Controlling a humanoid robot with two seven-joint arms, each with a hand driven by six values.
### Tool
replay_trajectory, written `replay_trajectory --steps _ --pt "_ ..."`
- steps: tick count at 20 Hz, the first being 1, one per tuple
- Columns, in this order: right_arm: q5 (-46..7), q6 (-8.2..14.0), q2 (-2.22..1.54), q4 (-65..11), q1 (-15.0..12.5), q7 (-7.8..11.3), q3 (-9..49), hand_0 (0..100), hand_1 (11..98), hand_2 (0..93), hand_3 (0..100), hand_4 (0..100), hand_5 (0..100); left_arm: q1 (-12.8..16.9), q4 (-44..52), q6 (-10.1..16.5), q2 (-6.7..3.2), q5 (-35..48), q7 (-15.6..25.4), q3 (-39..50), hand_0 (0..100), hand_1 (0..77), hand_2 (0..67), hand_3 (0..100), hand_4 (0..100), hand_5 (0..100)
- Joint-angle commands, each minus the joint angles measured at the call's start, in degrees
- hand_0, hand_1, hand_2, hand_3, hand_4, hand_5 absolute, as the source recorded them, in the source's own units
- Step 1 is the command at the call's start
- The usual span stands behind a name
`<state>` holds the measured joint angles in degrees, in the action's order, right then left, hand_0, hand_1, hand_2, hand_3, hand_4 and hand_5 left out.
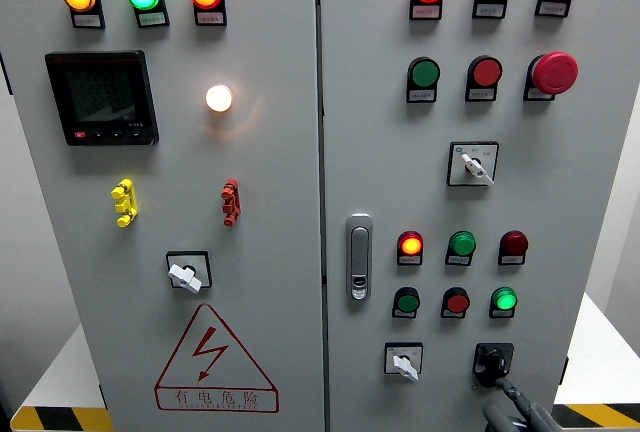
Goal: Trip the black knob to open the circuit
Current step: 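Release the black knob and lower the right hand away from the cabinet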
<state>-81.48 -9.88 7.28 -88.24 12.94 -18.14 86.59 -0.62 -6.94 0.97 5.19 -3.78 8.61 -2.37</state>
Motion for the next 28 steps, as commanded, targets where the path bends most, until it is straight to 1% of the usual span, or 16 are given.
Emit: replay_trajectory --steps 1,2,4,5,7,12,14,15,18,20,21,23,24,25,27,28 --pt "0.0 0.1 -0.6 0.2 -0.2 0.03 0.2 84 41.7 2.0 91 99 100 0.0 0.0 0.0 0.0 0.0 0.0 0.0 0 3.2 12.9 21 7 2" --pt "0.0 0.1 -0.78 0.2 -0.2 0.03 0.2 84 41.7 2.0 91 99 100 0.0 0.0 0.0 0.0 0.0 0.0 0.0 0 3.2 12.9 21 7 2" --pt "0.0 0.1 -1.57 0.2 -0.3 0.03 0.4 84 41.7 2.0 91 99 100 0.0 0.0 0.0 0.0 0.0 0.0 0.0 0 3.1 12.9 21 7 2" --pt "0.0 0.1 -1.83 0.2 -0.3 0.03 0.5 84 41.7 2.0 91 99 100 0.0 0.0 0.0 0.0 0.0 -0.1 0.0 0 3.2 12.9 21 7 2" --pt "0.0 0.1 -2.18 0.1 -0.5 0.03 0.5 84 41.7 2.0 91 99 100 0.0 0.0 0.0 0.0 0.0 0.0 0.0 0 3.3 12.9 21 7 2" --pt "0.0 0.3 -2.71 0.0 -1.2 0.21 0.9 84 41.3 2.0 91 99 100 0.0 0.0 0.0 0.0 0.0 0.0 0.0 0 3.2 12.9 21 7 2" --pt "0.0 1.4 -2.62 -0.9 -1.6 0.21 0.9 84 41.3 1.9 91 98 100 0.0 0.0 0.0 0.0 0.0 0.0 0.0 0 3.1 12.9 21 7 2" --pt "-0.1 1.4 -2.45 -1.7 -1.9 0.21 0.9 84 41.3 1.9 91 98 100 0.0 0.0 0.0 0.0 0.0 0.0 0.0 0 3.1 12.9 21 7 2" --pt "-1.2 1.8 -1.57 -2.8 -2.0 0.21 1.2 84 41.1 1.8 91 98 100 0.0 0.0 0.0 0.0 0.0 0.0 0.0 0 3.1 12.9 21 7 2" --pt "-2.5 3.3 -0.78 -3.7 -2.0 0.12 1.2 84 41.3 1.9 91 98 100 0.0 0.0 0.0 0.0 0.0 -0.1 0.0 0 3.1 12.9 21 7 2" --pt "-3.3 4.9 -0.43 -4.3 -2.0 0.12 1.0 84 41.4 2.0 91 98 100 0.0 0.0 0.0 0.0 0.0 0.0 0.0 0 3.0 12.9 21 7 2" --pt "-5.1 7.6 -0.43 -4.9 -2.0 0.12 0.3 84 41.2 2.6 92 97 100 0.0 0.0 0.0 0.0 0.0 0.0 0.0 0 3.0 12.9 21 7 2" --pt "-5.6 8.8 -0.51 -5.0 -2.1 0.03 0.2 84 41.2 3.0 92 97 100 0.0 0.0 0.0 0.0 0.0 0.0 0.0 0 3.0 12.9 21 7 2" --pt "-5.7 10.0 -0.78 -5.4 -2.6 0.03 0.1 83 41.9 4.1 88 94 100 0.0 0.0 0.0 0.0 0.0 0.0 0.0 0 3.1 12.9 21 7 2" --pt "-5.7 10.6 -0.78 -7.2 -4.0 0.03 0.1 82 43.5 4.9 82 87 100 0.0 0.0 0.0 0.0 0.0 0.0 0.0 0 3.1 12.9 21 7 2" --pt "-5.7 10.6 -0.87 -7.6 -4.8 0.03 0.1 81 45.0 5.0 77 81 100 0.0 0.0 0.0 0.0 0.0 0.0 0.0 0 3.1 12.9 21 7 2"
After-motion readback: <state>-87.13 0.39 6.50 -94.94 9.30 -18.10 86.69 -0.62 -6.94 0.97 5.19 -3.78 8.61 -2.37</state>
